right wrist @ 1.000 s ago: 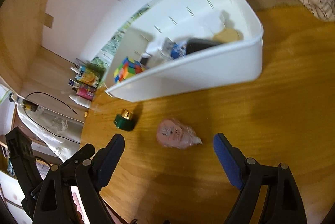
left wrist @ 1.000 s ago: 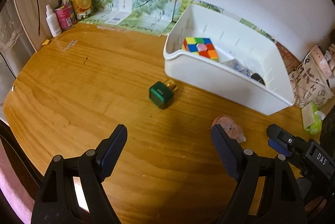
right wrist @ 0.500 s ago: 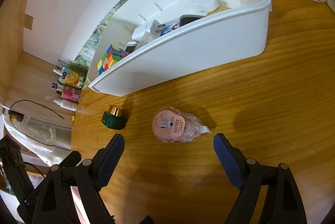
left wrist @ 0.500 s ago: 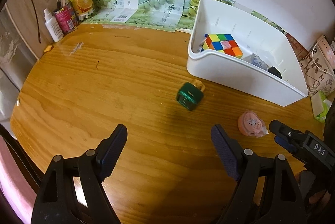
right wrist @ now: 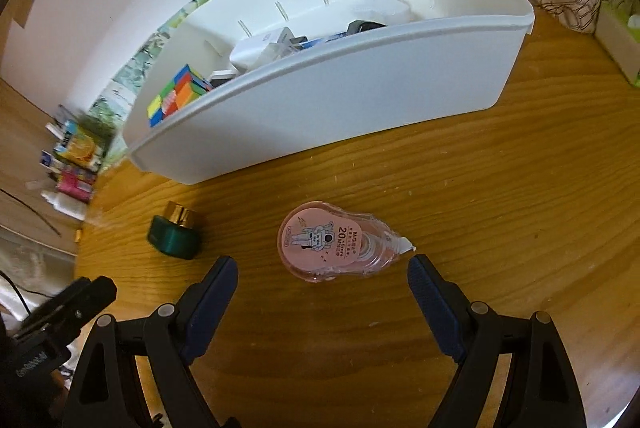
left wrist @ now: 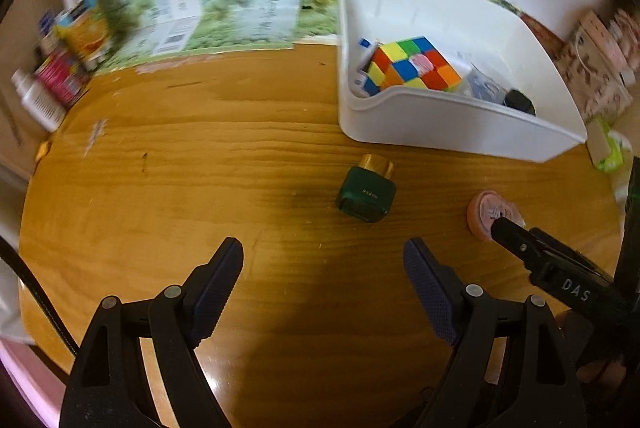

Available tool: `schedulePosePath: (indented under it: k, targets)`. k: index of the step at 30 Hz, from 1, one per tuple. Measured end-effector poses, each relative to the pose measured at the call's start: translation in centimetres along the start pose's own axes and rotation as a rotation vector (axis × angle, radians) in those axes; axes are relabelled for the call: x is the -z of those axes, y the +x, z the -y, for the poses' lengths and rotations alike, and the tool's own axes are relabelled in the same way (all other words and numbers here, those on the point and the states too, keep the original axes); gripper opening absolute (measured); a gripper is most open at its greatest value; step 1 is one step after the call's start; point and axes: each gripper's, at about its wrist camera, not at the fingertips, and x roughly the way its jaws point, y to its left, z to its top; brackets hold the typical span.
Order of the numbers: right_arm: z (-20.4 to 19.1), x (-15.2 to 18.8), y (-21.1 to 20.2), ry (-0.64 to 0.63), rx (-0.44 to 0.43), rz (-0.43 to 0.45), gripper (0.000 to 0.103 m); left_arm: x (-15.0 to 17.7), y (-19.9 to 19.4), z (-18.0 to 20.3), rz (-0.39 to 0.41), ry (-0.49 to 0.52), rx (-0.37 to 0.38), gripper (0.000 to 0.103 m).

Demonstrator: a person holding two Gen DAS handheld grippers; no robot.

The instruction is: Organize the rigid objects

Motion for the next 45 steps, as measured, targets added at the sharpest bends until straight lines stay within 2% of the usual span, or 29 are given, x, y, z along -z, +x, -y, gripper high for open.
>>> schedulePosePath:
  k: [7, 11, 14, 17, 31, 33, 40, 45]
  targets:
    - [-0.7, 0.2, 1.1, 0.045, 0.084, 0.018, 0.087, -1.7, 1.6, 1.0, -0.013, 0.155, 0.000, 0.085]
    - [-0.8, -0.1, 1.8, 0.073, 0.140, 0.022, 0.087, -2.8, 2.4, 1.4, 0.003, 0.220, 0.015, 0.085]
    - [-0.8, 0.1, 2.0, 0.087, 0.182, 0.019, 0.087, -3.1, 3.3, 1.7, -0.015, 0.250, 0.038, 0.085]
    - [-0.8, 0.1, 2.1, 0.085, 0.209, 0.021, 0.087, -3.3, 4.2, 1.9, -0.039, 0.267, 0.056, 0.085]
    - [-1.4, -0.2, 2.5, 0.072, 0.210, 0.034, 0.083, -4.0, 6.5, 2.6, -0.077, 0.273, 0.133, 0.083]
    - [-1.4, -0.2, 2.5, 0.076, 0.209, 0.036, 0.083, -4.3, 7.0, 2.5, -0.084, 0.267, 0.139, 0.079]
    - [-1.6, -0.3, 2.5, 0.074, 0.207, 0.030, 0.083, -4.7, 8.4, 2.3, -0.125, 0.243, 0.171, 0.047]
    - [-1.7, -0.9, 2.9, 0.063, 0.194, 0.009, 0.082, -5.0, 8.7, 1.5, -0.130, 0.190, 0.217, 0.045]
